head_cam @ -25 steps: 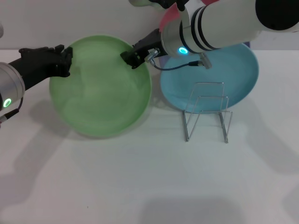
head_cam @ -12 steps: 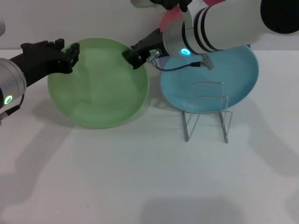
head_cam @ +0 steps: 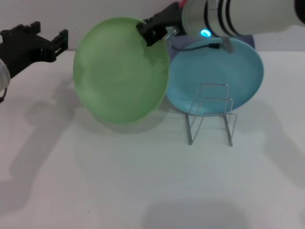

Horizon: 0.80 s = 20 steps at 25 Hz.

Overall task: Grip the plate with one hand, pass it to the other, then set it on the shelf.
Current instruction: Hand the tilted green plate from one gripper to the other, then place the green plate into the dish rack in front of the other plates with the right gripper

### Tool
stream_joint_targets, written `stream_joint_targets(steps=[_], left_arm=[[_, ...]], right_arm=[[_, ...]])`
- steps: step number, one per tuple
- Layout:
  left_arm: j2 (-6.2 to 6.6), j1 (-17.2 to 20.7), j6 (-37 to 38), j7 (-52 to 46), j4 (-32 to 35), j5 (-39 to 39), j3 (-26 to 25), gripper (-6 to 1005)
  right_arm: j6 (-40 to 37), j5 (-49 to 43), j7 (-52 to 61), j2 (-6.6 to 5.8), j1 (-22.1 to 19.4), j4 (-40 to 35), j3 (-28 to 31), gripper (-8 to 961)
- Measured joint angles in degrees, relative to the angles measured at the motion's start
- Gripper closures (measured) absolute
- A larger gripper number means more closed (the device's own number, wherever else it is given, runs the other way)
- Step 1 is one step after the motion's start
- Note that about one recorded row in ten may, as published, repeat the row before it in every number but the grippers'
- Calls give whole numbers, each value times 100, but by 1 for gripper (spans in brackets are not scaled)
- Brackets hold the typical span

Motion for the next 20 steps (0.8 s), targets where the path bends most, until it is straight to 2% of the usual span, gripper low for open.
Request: stream_joint_targets(steps=[3, 7, 8, 9, 12, 13, 14, 15, 17, 18, 19, 20], left_arm=[[2, 110, 396, 2, 32, 19, 0, 407], [0, 201, 750, 3, 81, 21, 9, 191], [0, 201, 750, 3, 81, 21, 9, 187], [-4, 222, 895, 4, 166, 7, -36, 183], [-6, 246, 1181, 6, 313, -13, -39, 172], [-9, 269, 1474, 7, 452, -14, 21, 172], [-9, 269, 1474, 7, 452, -14, 21, 172], [-12, 265, 1722, 7, 596, -14, 87, 172], [-12, 252, 1800, 6, 656, -14, 112, 172], [-12, 216, 1916, -9, 779, -17, 134, 172], [-12, 216, 1916, -9, 779, -17, 134, 172], [-12, 204, 1943, -19, 820, -18, 140, 172]], right_arm=[[-2, -23, -84, -2, -229, 363, 10, 905], [-58, -28, -235, 1, -467, 691, 12, 907], [-181, -23, -472, 8, -710, 996, -23, 907], [-181, -23, -472, 8, -710, 996, -23, 907], [-457, 15, -868, 9, -1210, 1558, -134, 907], [-797, 135, -1237, 9, -1640, 1938, -291, 907], [-797, 135, -1237, 9, -1640, 1938, -291, 907], [-976, 250, -1462, 10, -1840, 2097, -373, 907], [-1472, 815, -2276, 11, -2369, 2397, -594, 906], [-1919, 1501, -3239, 11, -2829, 2556, -805, 906], [-1919, 1501, -3239, 11, -2829, 2556, -805, 906], [-2088, 1844, -3711, 12, -3020, 2596, -888, 906]])
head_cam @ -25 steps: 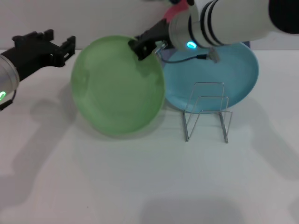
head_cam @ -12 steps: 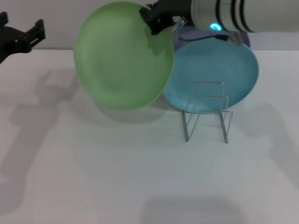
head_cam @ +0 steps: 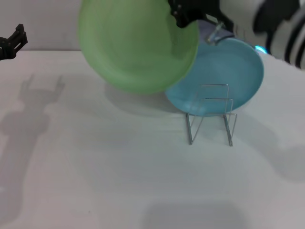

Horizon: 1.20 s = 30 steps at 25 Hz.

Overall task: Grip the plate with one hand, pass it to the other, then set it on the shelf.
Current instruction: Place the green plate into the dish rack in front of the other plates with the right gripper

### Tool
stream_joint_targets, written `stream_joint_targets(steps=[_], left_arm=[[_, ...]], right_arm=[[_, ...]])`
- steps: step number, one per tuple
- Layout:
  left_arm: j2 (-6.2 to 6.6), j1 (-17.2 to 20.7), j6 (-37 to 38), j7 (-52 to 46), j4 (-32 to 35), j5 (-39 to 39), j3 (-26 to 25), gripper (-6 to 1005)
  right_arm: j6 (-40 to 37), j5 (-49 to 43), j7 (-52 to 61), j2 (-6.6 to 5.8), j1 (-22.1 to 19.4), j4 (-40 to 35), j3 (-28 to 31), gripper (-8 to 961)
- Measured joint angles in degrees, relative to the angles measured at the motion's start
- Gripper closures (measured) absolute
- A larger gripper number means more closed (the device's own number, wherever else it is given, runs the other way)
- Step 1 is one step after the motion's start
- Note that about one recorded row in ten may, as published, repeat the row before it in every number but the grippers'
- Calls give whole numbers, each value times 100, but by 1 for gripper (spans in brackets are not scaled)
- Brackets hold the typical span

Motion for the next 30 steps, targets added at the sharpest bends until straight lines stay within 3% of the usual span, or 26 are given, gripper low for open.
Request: stream_joint_targets(steps=[3, 11, 13, 14, 18, 25, 28, 30], left_arm=[[-5, -18, 127, -17, 94, 0, 64, 172], [-12, -102, 329, -35, 336, 0, 153, 172], [-14, -137, 401, -40, 427, 0, 194, 172], [-14, -137, 401, -40, 427, 0, 194, 172], [-13, -195, 422, -45, 530, 0, 205, 172], [-13, -284, 427, -47, 676, 0, 205, 172], [-13, -415, 416, -49, 855, -2, 205, 172], [-13, -446, 415, -49, 900, -2, 206, 172]], right_arm=[[-182, 1266, -1596, 2, -490, -1, -104, 906], [-128, 3445, -4152, 17, -971, -310, -147, 907], [243, 4729, -5522, 23, -1147, -486, -101, 907], [243, 4729, -5522, 23, -1147, -486, -101, 907], [1249, 6144, -6873, 4, -1327, -911, 176, 907], [2525, 6409, -7419, 15, -1401, -1498, 752, 906], [3576, 6712, -7860, 7, -1331, -2070, 1356, 906], [3866, 6798, -7983, 4, -1286, -2216, 1518, 906]])
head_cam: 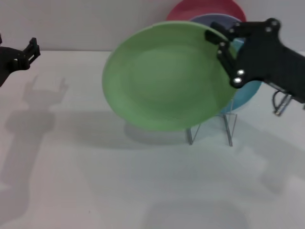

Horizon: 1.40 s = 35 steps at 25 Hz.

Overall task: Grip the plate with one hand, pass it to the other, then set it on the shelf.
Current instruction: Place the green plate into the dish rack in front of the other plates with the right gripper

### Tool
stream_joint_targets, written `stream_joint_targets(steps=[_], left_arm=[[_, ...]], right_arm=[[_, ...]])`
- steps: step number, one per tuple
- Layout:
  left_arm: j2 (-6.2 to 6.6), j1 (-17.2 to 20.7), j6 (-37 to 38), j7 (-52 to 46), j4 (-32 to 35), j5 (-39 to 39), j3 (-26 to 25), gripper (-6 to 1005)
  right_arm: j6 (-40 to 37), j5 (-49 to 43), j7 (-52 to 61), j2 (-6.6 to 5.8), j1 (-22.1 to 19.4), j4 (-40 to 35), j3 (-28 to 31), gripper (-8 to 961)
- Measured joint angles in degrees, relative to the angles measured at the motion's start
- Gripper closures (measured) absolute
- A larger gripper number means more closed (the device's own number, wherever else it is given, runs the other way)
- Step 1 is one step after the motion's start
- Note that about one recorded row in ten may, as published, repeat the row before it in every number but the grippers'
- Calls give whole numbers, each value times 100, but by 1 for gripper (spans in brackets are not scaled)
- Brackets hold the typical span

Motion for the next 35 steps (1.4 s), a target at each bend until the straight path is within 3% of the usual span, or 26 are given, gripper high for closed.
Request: stream_joint_targets(steps=[3, 11, 16, 18, 23, 27, 28, 29, 33, 35], left_arm=[[0, -115, 2, 0, 140, -2, 46, 172], [0, -277, 74, 0, 337, -6, 67, 172], [-3, -336, 378, -1, 488, 2, 172, 172], [7, -389, 1218, -1, 791, 34, 586, 172], [9, -460, 1734, 0, 976, 47, 868, 172], [-3, -526, 2660, -112, 1324, 49, 1283, 172], [-4, -557, 3296, -345, 1559, 52, 1558, 172], [-4, -557, 3296, -345, 1559, 52, 1558, 172], [3, -723, 4478, -1191, 2313, 408, 1975, 172], [1, -749, 4555, -1366, 2431, 522, 1977, 172]], right_arm=[[675, 72, -188, 3, 177, -328, 523, 906], [841, 42, -587, -13, 372, -715, 944, 908], [1309, 45, -736, -13, 580, -1239, 1553, 909], [1553, 44, -750, -12, 673, -1461, 1880, 909], [1640, 35, -764, -12, 694, -1527, 2069, 908], [1686, 33, -822, -14, 698, -1572, 2134, 908], [1697, 32, -831, -15, 702, -1600, 2173, 908], [1697, 32, -831, -15, 702, -1600, 2173, 908], [1717, 1, -844, -17, 666, -1619, 2185, 908], [1740, -30, -845, -17, 663, -1623, 2203, 908]])
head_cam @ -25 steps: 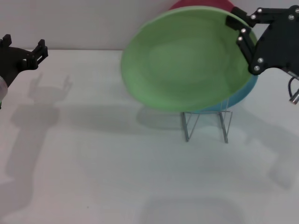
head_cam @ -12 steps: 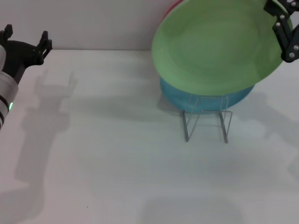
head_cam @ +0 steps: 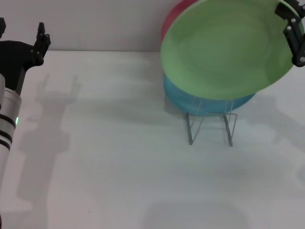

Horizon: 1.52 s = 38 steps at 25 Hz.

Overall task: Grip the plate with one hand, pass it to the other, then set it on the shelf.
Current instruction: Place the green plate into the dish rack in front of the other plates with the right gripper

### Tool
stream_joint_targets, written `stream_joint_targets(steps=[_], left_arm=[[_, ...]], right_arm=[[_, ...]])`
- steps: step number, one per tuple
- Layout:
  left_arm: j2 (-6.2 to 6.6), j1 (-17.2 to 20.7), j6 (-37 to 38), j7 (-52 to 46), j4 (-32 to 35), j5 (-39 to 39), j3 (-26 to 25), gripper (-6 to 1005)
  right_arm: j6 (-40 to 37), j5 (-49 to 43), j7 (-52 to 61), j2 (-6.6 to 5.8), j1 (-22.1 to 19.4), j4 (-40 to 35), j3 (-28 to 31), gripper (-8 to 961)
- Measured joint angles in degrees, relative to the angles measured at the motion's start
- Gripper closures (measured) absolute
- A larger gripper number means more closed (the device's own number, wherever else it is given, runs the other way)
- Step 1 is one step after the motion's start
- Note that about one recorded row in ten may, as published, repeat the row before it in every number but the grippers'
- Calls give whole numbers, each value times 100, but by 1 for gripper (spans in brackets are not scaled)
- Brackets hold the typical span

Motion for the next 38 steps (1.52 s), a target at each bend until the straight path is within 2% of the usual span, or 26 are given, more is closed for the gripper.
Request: stream_joint_targets(steps=[4, 13, 38], left_arm=[[-3, -68, 132, -380, 258, 198, 0, 172], [-11, -93, 176, -411, 423, 202, 196, 172], [-21, -361, 187, -419, 758, 202, 373, 172]], right_arm=[[194, -182, -1, 0, 1, -68, 234, 909], [493, -450, -8, 5, 37, -295, 698, 909], [483, -883, -513, -12, 605, -1115, 988, 908]])
